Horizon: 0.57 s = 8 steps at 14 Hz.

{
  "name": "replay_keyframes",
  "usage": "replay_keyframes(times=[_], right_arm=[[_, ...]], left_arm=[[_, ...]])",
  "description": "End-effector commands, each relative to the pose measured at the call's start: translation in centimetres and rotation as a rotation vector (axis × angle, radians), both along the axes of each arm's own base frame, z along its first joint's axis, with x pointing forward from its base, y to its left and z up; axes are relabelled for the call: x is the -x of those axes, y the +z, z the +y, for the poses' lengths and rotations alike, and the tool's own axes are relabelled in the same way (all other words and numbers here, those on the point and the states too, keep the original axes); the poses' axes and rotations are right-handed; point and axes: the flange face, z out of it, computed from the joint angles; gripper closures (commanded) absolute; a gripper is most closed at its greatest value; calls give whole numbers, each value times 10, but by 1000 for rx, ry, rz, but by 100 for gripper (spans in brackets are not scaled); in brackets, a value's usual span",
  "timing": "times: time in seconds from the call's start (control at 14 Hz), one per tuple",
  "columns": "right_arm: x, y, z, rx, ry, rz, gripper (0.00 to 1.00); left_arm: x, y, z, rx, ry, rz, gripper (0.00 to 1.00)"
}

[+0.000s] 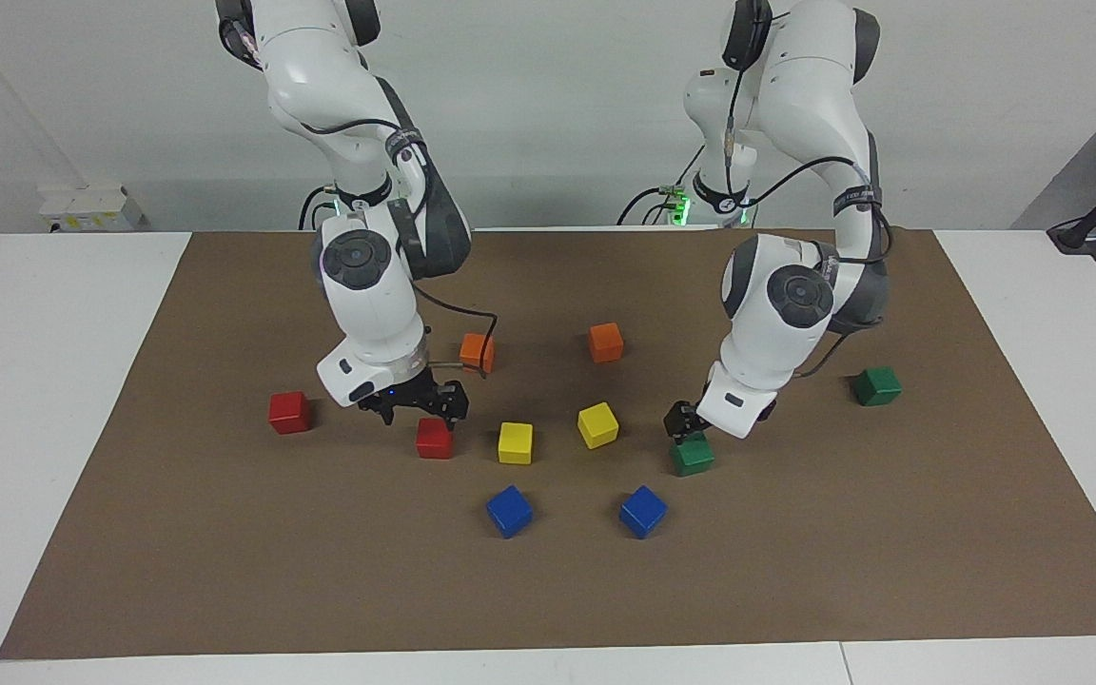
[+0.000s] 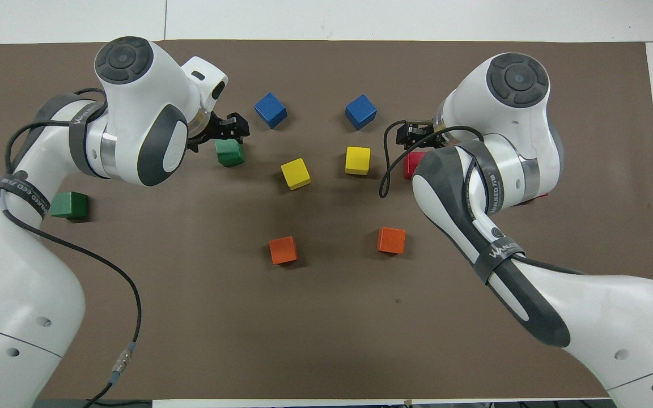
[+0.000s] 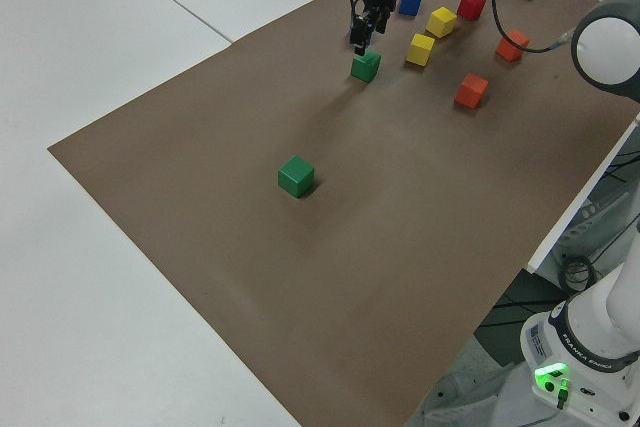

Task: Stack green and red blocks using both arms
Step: 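Grasp the second green cube with the left gripper while the right grasps red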

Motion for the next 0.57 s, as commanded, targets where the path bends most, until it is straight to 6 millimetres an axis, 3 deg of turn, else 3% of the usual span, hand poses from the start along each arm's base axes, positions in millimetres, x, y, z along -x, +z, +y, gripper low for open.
replay_keyframes(times=[0.0,0.14,0.36,0.5], right_arm=[[3,-12,6,-5,-33,-11,0],[9,-23,19,-12,-20,-16,0],[22,-56,12,-14,-5,-37,0],[23,-59,12,-11,5,-33,0]], left_arm=[[-2,-12,-3,-26,-8,-46,0],[2,-25,-5,-19,-8,-61,0],[9,-46,-4,-13,2,-75,0],[14,-56,-3,-13,-1,-78,0]])
